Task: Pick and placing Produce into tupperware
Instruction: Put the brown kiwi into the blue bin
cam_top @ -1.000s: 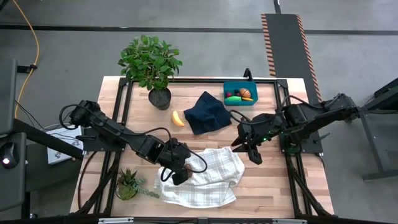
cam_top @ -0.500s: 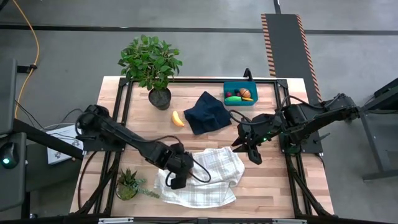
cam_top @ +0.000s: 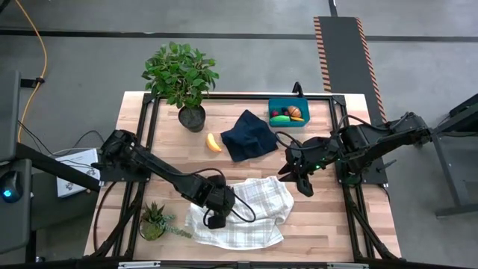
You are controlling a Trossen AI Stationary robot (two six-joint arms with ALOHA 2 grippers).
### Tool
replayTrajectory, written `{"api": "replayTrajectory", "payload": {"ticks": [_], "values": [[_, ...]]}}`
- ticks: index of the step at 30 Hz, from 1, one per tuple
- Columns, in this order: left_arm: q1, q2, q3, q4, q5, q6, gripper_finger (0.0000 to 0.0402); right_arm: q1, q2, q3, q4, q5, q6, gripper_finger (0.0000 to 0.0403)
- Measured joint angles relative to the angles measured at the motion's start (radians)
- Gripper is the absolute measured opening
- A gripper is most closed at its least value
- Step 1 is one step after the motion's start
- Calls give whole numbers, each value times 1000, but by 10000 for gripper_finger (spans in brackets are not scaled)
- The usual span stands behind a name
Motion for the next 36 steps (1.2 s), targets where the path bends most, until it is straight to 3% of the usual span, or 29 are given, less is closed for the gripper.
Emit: {"api": "replayTrajectory", "payload": {"ticks": [36], "values": [[0, 85, 0, 51, 17, 41, 395, 0, 0, 0, 4, 41, 8, 108]]}}
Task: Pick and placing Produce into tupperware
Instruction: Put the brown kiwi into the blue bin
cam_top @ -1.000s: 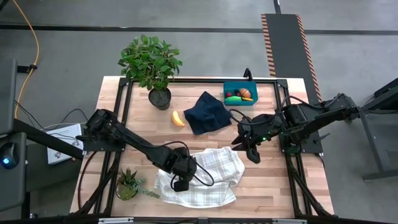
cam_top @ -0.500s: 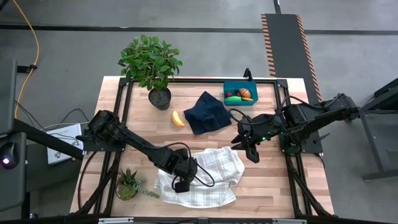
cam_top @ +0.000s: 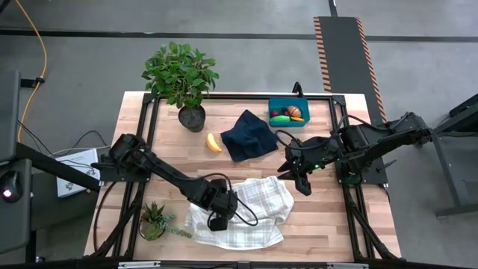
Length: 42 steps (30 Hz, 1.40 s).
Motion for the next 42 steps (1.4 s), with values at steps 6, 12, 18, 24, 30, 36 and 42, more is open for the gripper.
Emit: {"api": "replayTrajectory", "payload": {"ticks": [6, 12, 18, 24, 30, 36, 42], "values": [[0, -1, 1, 7, -11, 1, 395, 0, 0, 0, 2, 0, 2, 108], [0, -1, 1, 6, -10, 5, 395, 0, 0, 0, 3, 0, 3, 108], [0, -1, 1, 4, -11, 7, 377, 0, 0, 0, 3, 0, 2, 108], [0, -1, 1, 4, -4, 6, 318, 0, 0, 0, 3, 0, 2, 108], [0, -2, 1, 4, 1, 3, 292, 0, 0, 0, 3, 0, 3, 108], [0, -2, 1, 4, 2, -1, 326, 0, 0, 0, 3, 0, 3, 108], [0, -2, 1, 3, 2, -1, 301, 0, 0, 0, 3, 0, 3, 108]]}}
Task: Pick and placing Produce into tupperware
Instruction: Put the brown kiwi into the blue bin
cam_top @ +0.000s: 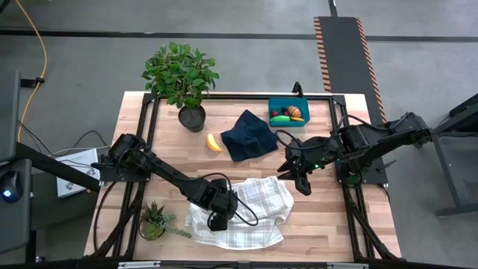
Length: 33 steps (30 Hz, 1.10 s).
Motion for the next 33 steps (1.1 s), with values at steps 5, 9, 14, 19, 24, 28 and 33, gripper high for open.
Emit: {"api": "replayTrajectory", "payload": {"ticks": [5, 9, 14, 19, 24, 28, 33], "values": [[0, 0, 0, 0, 10, -6, 292, 0, 0, 0, 0, 0, 0, 108], [0, 0, 0, 0, 11, -23, 317, 0, 0, 0, 0, 0, 0, 108], [0, 0, 0, 0, 10, -23, 317, 0, 0, 0, 0, 0, 0, 108], [0, 0, 0, 2, 10, -24, 291, 0, 0, 0, 0, 0, 12, 108], [0, 0, 0, 2, 10, -25, 299, 0, 0, 0, 0, 0, 14, 108], [0, 0, 0, 3, 10, -25, 306, 0, 0, 0, 0, 0, 14, 108], [0, 0, 0, 3, 10, -25, 290, 0, 0, 0, 0, 0, 15, 108]]}}
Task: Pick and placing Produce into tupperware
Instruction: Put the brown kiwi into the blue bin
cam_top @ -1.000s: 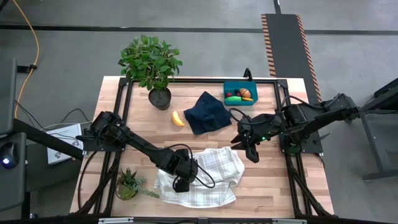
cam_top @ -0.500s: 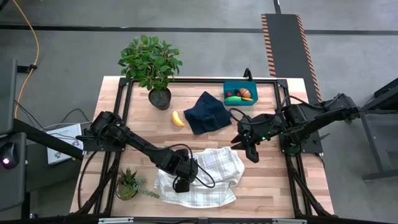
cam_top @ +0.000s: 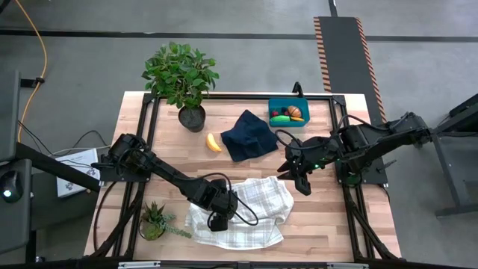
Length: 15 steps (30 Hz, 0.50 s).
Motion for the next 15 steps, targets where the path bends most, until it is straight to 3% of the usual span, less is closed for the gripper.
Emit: {"api": "replayTrajectory", "payload": {"ticks": [15], "values": [[0, 0, 0, 0, -2, -2, 289, 0, 0, 0, 0, 0, 3, 108]]}}
